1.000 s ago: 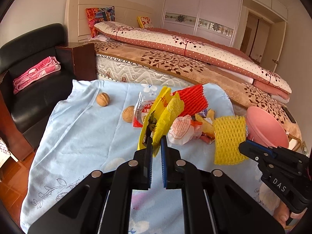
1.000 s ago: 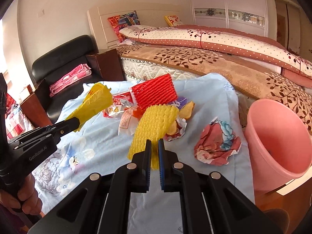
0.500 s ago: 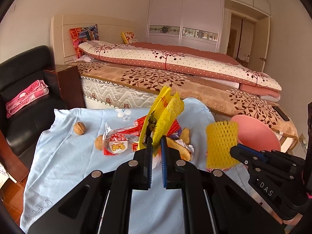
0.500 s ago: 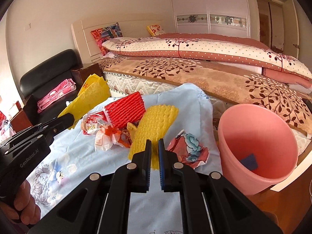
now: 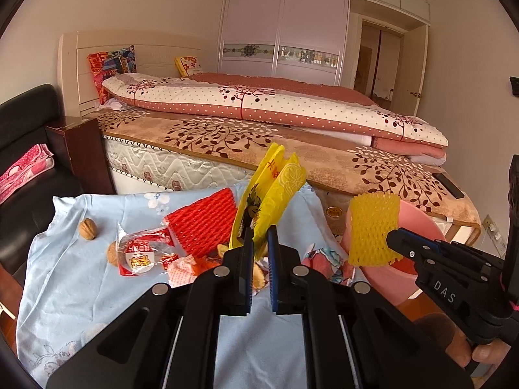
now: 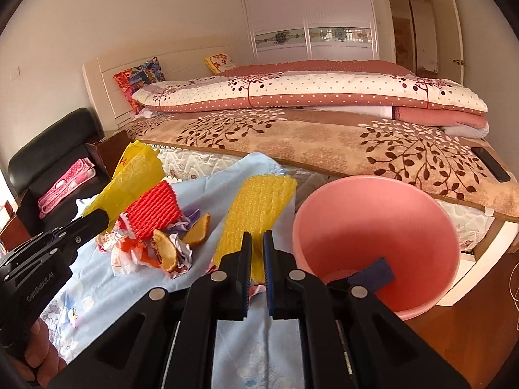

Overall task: Collect trash
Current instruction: 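Carry both yellow sleeves over the pink bucket and open both tools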

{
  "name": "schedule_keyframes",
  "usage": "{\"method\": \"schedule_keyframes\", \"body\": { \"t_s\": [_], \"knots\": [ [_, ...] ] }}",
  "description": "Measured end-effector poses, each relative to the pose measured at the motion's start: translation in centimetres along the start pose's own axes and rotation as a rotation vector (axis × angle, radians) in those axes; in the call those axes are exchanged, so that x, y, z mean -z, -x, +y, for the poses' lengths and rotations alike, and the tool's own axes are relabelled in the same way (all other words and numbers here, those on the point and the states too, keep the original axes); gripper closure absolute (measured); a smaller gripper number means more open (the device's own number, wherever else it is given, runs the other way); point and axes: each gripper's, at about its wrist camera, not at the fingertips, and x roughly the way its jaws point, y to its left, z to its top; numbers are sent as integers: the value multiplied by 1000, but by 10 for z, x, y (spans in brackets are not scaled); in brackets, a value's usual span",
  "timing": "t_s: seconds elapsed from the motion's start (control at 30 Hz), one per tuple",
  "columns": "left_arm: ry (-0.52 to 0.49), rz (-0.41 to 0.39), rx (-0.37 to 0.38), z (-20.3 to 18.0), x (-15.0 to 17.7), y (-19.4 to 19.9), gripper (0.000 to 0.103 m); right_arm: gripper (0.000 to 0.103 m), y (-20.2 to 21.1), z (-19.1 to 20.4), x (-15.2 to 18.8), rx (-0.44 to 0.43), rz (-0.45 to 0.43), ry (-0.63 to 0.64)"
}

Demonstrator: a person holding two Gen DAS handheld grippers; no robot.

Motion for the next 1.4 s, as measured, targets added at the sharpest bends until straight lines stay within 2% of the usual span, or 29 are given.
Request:
{"method": "schedule_keyframes", "body": {
  "t_s": [0.27, 0.77, 1.13, 1.4],
  "knots": [
    [-35, 15, 70, -36, -6, -20, 95, 96, -3, -42, -4, 65, 1, -69],
    [-116, 99, 215, -121, -12, -80, 95, 96, -20, -108, -5, 183, 52, -160],
    [-150, 178, 236, -144, -5, -127, 95, 96, -48, -136, -5, 233, 95, -188],
    [-150, 209, 249, -152, -6, -143, 95, 95, -58, -146, -5, 242, 104, -211]
  ]
}}
